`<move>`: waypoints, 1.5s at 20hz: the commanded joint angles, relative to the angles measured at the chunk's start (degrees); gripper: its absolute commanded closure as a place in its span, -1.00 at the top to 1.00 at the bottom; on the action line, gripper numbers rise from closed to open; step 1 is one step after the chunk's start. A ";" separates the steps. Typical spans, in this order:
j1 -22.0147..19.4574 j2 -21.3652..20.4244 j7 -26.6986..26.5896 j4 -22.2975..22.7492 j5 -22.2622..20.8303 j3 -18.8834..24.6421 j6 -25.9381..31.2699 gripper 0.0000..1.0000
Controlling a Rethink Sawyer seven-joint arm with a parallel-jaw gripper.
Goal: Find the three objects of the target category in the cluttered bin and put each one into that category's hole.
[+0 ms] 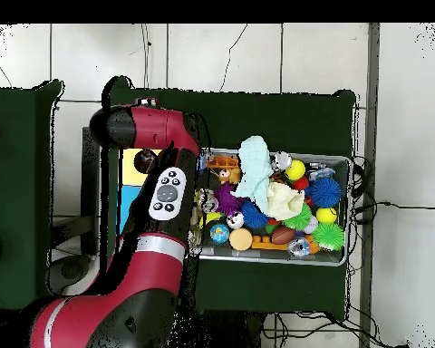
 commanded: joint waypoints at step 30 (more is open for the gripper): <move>-2.31 11.56 6.20 1.49 8.40 5.87 3.02 1.00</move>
